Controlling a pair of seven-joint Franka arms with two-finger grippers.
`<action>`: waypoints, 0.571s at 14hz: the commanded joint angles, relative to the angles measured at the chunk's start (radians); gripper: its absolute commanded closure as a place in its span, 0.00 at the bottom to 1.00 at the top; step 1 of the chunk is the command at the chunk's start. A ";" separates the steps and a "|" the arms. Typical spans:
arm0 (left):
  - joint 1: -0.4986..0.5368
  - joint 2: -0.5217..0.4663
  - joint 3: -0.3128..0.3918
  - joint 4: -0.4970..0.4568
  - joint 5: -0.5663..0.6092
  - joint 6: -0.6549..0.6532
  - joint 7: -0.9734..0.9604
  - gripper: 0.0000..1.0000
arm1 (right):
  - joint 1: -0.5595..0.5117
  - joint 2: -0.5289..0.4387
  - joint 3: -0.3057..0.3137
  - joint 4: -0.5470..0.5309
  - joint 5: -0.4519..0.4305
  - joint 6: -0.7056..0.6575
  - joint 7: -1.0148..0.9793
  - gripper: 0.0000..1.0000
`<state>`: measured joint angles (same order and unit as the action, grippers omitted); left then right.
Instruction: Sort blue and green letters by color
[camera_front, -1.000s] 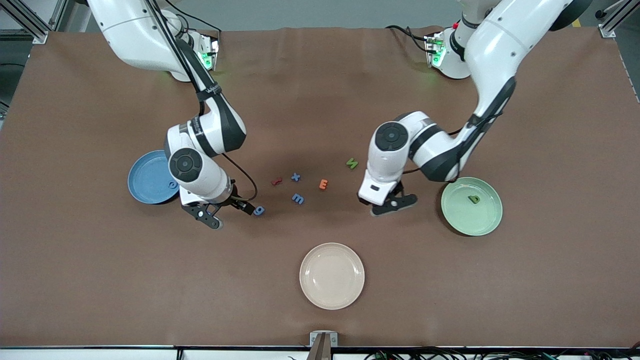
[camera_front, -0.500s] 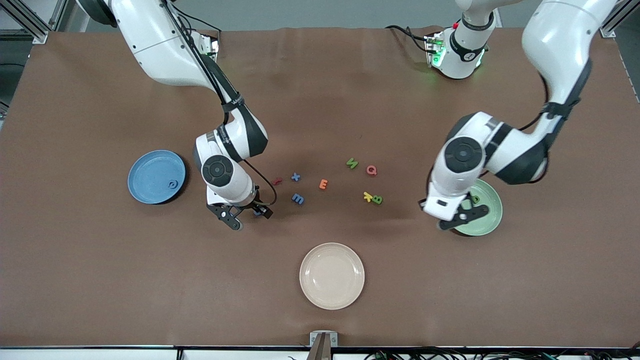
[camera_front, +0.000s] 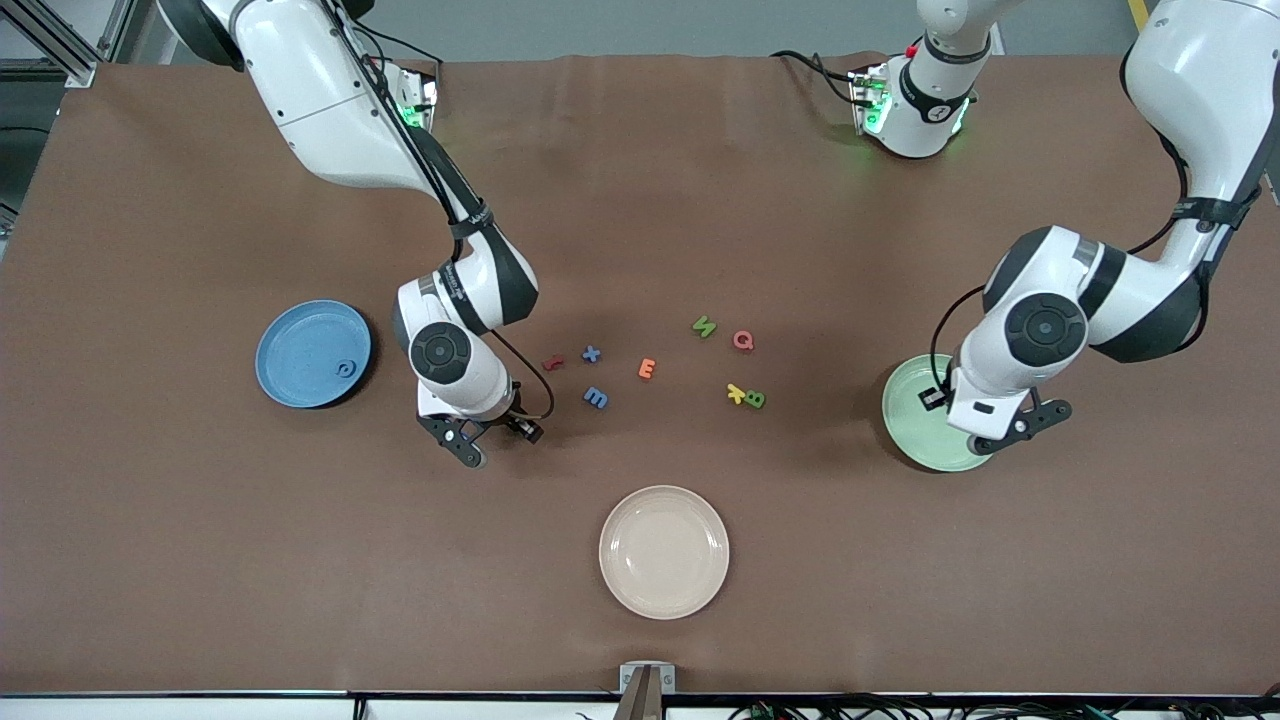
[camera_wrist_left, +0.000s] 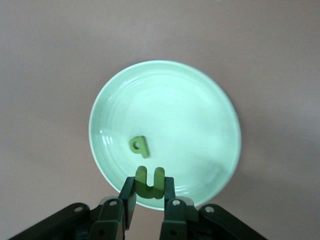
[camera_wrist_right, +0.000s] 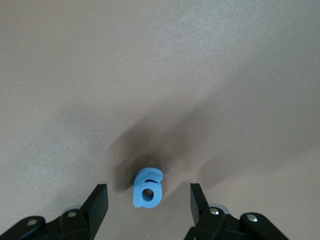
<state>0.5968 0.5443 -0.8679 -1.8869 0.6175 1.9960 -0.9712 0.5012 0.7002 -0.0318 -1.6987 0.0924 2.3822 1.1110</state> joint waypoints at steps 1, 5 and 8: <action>0.083 0.040 -0.017 -0.064 0.028 0.100 0.041 1.00 | 0.013 0.018 -0.005 0.024 0.000 -0.001 0.023 0.33; 0.184 0.083 -0.016 -0.147 0.129 0.245 0.066 1.00 | 0.016 0.019 -0.005 0.024 0.000 -0.001 0.023 0.45; 0.187 0.108 -0.016 -0.152 0.131 0.253 0.068 0.99 | 0.019 0.022 -0.005 0.022 0.000 -0.001 0.023 0.56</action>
<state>0.7784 0.6517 -0.8666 -2.0253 0.7267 2.2387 -0.9026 0.5087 0.7093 -0.0310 -1.6962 0.0924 2.3823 1.1142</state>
